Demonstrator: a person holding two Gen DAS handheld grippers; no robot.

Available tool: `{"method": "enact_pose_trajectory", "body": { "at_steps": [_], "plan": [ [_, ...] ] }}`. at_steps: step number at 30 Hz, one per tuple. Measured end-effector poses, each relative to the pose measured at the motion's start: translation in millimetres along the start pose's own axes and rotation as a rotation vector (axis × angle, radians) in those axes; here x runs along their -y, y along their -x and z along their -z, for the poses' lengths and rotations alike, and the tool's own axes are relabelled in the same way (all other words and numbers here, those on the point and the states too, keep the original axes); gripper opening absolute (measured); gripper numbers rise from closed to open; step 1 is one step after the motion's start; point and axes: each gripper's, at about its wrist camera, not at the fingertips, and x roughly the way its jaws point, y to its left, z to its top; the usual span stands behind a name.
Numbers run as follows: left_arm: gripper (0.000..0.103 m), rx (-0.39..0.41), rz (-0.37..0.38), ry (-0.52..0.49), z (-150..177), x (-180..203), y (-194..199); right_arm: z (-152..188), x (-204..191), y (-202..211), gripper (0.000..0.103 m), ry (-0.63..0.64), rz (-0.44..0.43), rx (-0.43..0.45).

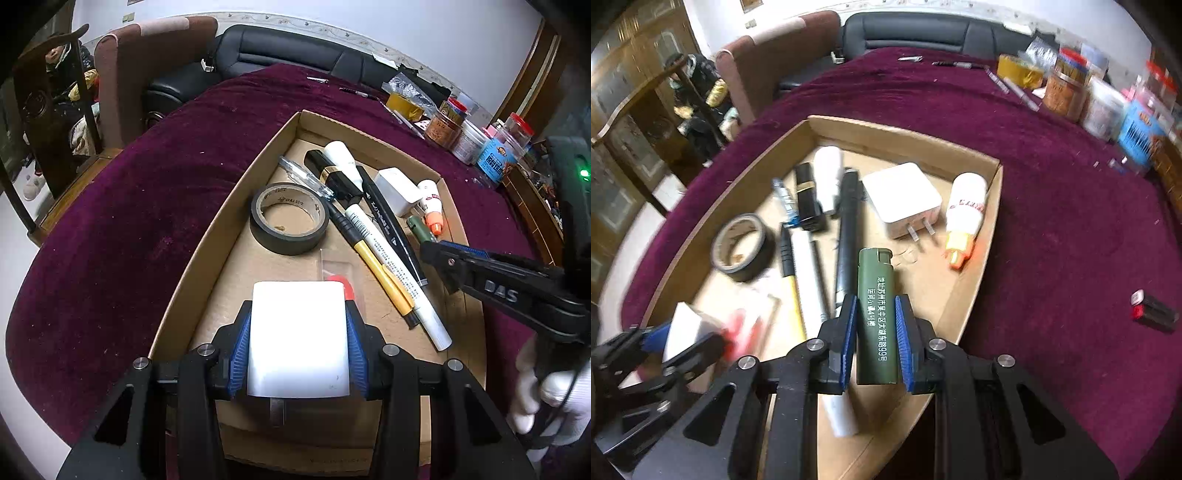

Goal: Organize rigid objects
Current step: 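Lower the charger and lighter into the box and open both tools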

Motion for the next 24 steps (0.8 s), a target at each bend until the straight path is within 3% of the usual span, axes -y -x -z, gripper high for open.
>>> {"method": "enact_pose_trajectory", "body": {
  "at_steps": [3,6,7,9,10,24],
  "plan": [
    [0.041,0.011,-0.006,0.008,0.0,0.3,4.6,-3.6,-1.0,-6.0,0.018,0.013,0.063,0.006],
    [0.044,0.035,-0.022,0.003,0.5,2.9,14.7,-4.7,1.9,-13.1,0.018,-0.001,0.071,-0.019],
    [0.047,0.043,-0.02,0.001,0.3,3.8,19.1,-4.7,1.6,-12.5,0.018,0.0,0.071,-0.012],
    [0.063,0.06,-0.028,-0.007,0.3,6.7,26.5,-4.9,2.0,-12.5,0.018,-0.012,0.067,-0.013],
    [0.064,0.072,-0.041,-0.019,0.3,9.2,30.7,-4.2,2.9,-12.4,0.018,-0.027,0.049,-0.019],
    [0.066,0.125,-0.149,-0.155,5.7,46.6,51.3,11.9,25.5,32.5,0.023,-0.07,-0.034,0.119]
  ]
}}
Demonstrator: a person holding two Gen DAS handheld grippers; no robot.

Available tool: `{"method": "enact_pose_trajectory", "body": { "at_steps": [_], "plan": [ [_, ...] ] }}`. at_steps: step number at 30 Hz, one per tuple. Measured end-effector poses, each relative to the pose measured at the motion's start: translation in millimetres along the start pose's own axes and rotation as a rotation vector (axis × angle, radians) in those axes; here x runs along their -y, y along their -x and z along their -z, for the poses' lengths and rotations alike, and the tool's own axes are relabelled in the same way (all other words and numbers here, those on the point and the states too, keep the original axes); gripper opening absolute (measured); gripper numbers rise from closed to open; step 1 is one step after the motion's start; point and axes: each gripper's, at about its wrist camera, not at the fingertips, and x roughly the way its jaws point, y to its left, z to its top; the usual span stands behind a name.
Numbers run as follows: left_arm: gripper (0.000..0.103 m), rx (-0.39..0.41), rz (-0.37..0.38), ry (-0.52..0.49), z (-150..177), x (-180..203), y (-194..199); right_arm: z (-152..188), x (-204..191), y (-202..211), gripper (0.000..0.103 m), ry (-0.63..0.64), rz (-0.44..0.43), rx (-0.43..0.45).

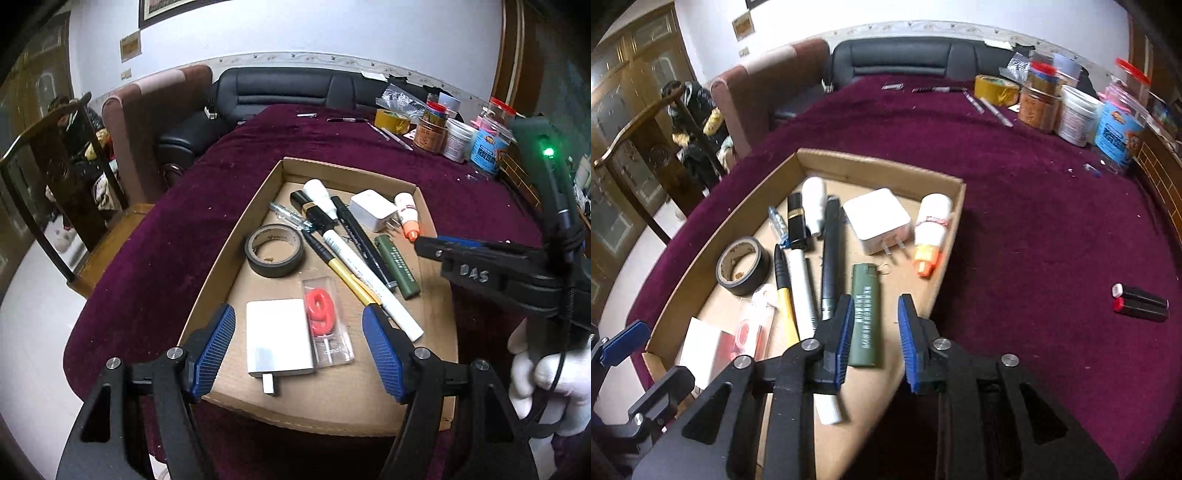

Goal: Organize rigid objects

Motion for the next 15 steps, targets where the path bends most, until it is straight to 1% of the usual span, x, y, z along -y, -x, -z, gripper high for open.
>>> {"method": "enact_pose_trajectory", "body": {
  "at_steps": [6,15],
  "plan": [
    [0.066,0.003,-0.013,-0.045,-1.3,18.0,3.1,7.1,40.7,14.8,0.023,-0.087,-0.014,0.034],
    [0.066,-0.005,-0.022,-0.119,-4.1,48.7,2.1,24.4,119.1,23.6,0.023,-0.236,0.032,0.044]
  ]
}}
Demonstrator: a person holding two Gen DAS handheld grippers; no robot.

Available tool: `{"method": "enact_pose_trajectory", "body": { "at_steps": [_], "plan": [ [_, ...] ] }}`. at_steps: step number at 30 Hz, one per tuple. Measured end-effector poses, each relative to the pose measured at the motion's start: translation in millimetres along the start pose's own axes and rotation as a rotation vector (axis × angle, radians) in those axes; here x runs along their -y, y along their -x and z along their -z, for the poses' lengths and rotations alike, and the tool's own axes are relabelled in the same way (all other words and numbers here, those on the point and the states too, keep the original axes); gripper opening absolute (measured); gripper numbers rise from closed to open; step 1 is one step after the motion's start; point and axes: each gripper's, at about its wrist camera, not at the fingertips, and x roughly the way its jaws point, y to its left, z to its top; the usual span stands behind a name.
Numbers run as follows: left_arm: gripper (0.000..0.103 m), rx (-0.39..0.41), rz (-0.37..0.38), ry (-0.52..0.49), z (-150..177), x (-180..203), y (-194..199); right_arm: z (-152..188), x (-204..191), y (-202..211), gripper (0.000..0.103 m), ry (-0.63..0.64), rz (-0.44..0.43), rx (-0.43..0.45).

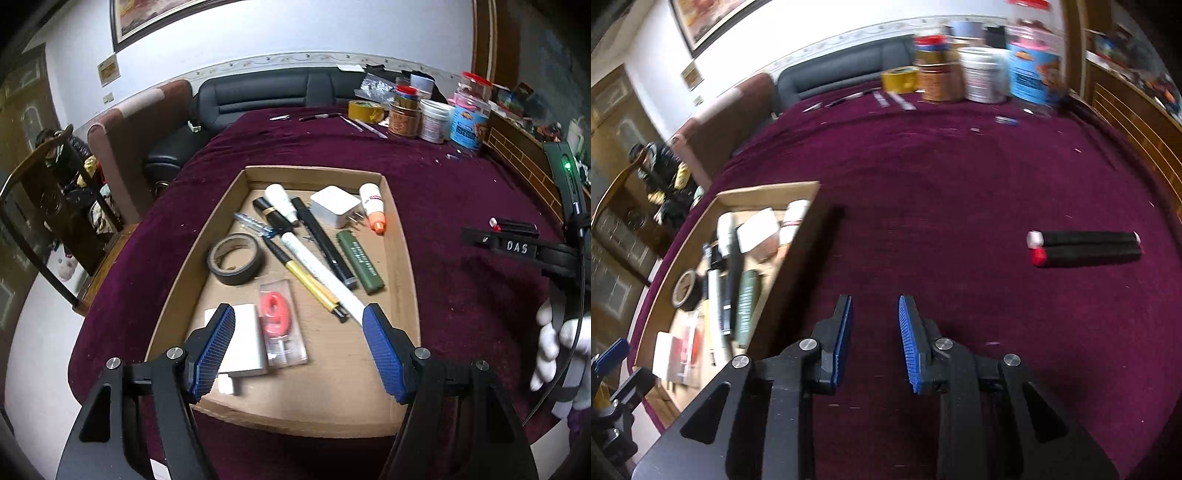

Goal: Organize rigid objects

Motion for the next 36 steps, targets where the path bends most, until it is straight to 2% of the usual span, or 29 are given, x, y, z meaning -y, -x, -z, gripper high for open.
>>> {"method": "enact_pose_trajectory", "body": {
  "at_steps": [9,12,14,16,17,18,19,20,22,23,25,26,28,29,33,35,36],
  "plan": [
    [0.066,-0.025,-0.005,-0.062,-2.9,28.5,-5.5,-5.7,65.9,5.7,0.023,-0.111,0.041,0.033],
    [0.066,0.005,0.036,-0.057,-4.6,34.1,-1.0,-8.4,87.5,7.0,0.023,-0.152,0.061,0.048],
    [0.066,0.094,0.047,-0.032,-7.9,33.9,14.4,-7.3,100.2,9.2,0.023,-0.176,0.071,0.054],
    [0.071,0.213,-0.002,-0.006,-11.8,32.7,38.9,-4.3,101.2,13.9,0.023,-0.152,0.087,0.066],
    [0.091,0.269,-0.038,0.011,-13.3,31.2,50.3,-2.4,96.9,17.6,0.023,-0.127,0.091,0.077],
    [0.102,0.307,-0.058,0.024,-13.8,30.2,57.9,0.7,88.9,23.3,0.023,-0.091,0.096,0.093],
    [0.102,0.369,-0.078,0.046,-13.7,27.4,70.2,4.7,78.8,30.1,0.023,-0.054,0.096,0.112],
    [0.102,0.397,-0.094,0.065,-14.0,25.1,77.2,7.8,71.1,34.8,0.023,-0.03,0.087,0.125],
    [0.102,0.399,-0.094,0.096,-15.5,19.7,80.5,19.1,48.4,46.7,0.024,0.016,0.044,0.149],
    [0.102,0.382,-0.07,0.107,-17.1,17.0,77.5,23.4,40.3,49.7,0.026,0.03,0.032,0.155],
    [0.102,0.333,-0.008,0.109,-21.7,13.2,67.8,33.0,20.4,54.7,0.044,0.064,0.016,0.171],
    [0.102,0.285,0.036,0.119,-25.1,9.9,59.5,40.3,5.6,58.5,0.047,0.099,0.015,0.19],
    [0.102,0.25,0.054,0.159,-24.3,4.3,52.4,52.2,-18.5,62.9,0.049,0.166,0.037,0.226],
    [0.102,0.254,0.046,0.171,-23.6,2.4,52.5,57.4,-27.3,64.8,0.05,0.193,0.053,0.242],
    [0.102,0.306,-0.037,0.162,-18.1,3.7,65.7,83.9,-64.1,75.3,0.081,0.304,0.144,0.36],
    [0.102,0.291,-0.109,0.157,-16.2,4.3,67.6,93.2,-77.0,76.1,0.083,0.344,0.175,0.4],
    [0.102,0.269,-0.116,0.152,-15.8,4.4,64.2,96.8,-84.1,74.4,0.083,0.369,0.183,0.401]
  ]
}}
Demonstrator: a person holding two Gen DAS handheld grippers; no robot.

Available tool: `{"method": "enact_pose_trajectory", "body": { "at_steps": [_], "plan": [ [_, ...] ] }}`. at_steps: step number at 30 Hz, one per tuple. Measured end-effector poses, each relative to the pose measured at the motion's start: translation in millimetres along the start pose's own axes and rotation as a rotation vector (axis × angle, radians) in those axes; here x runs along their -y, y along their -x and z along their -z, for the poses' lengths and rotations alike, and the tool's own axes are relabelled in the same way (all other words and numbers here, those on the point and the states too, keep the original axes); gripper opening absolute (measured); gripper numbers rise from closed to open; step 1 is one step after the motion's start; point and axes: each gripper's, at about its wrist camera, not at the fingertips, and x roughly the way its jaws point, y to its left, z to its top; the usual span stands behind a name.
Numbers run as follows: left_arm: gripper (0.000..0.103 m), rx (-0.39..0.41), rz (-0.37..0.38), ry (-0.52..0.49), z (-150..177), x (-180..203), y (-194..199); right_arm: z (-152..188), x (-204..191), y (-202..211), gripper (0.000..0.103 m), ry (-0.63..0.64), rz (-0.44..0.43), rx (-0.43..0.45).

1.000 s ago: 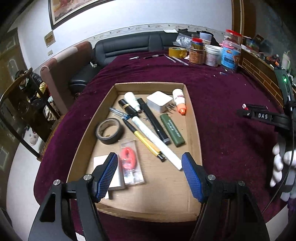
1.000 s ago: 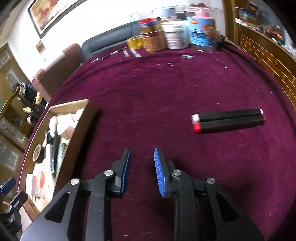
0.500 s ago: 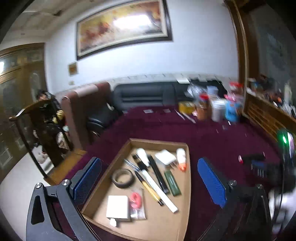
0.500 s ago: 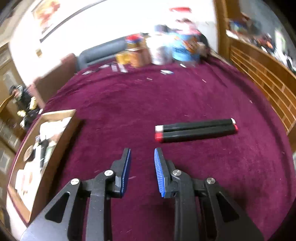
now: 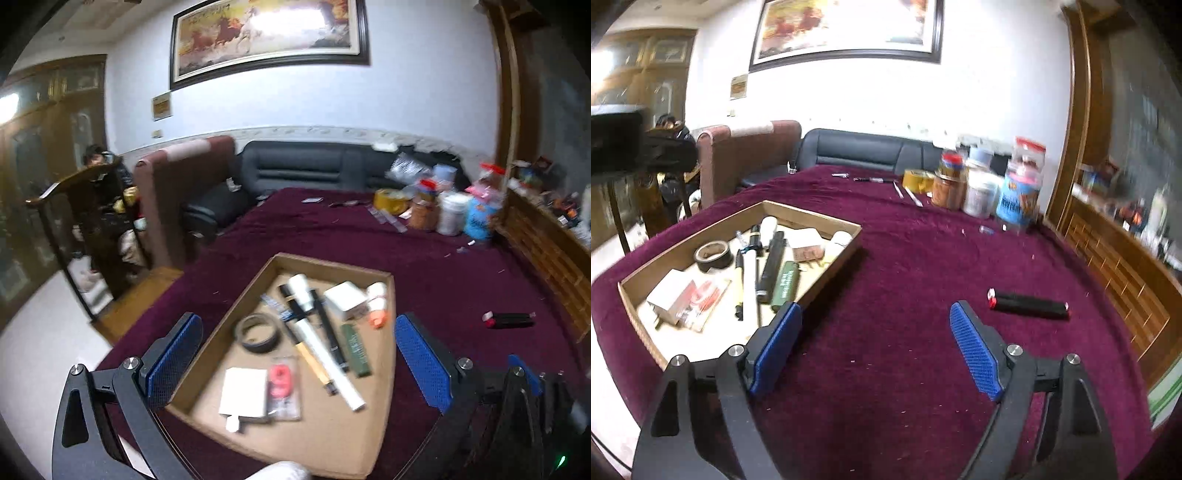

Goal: Organize rigid objects

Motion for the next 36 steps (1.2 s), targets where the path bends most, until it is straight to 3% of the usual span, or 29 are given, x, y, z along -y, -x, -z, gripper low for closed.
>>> {"method": "enact_pose_trajectory", "body": {
  "at_steps": [3,10,22,36],
  "plan": [
    [0.102,-0.06,0.02,0.017,8.0,-3.6,-9.2,1.2,-15.5,-1.1,0.083,0.043,-0.031,-0.034],
    [0.102,-0.1,0.018,0.067,17.7,-20.0,-15.3,7.1,-38.9,3.3,0.083,0.099,-0.047,-0.069],
    [0.102,-0.204,0.034,0.118,30.5,-38.0,-37.6,1.2,-47.6,-12.6,0.083,0.104,-0.062,-0.172],
    [0.102,-0.293,0.047,0.128,37.7,-40.5,-62.1,-4.9,-49.6,-26.5,0.083,0.124,-0.059,-0.218]
  ]
}}
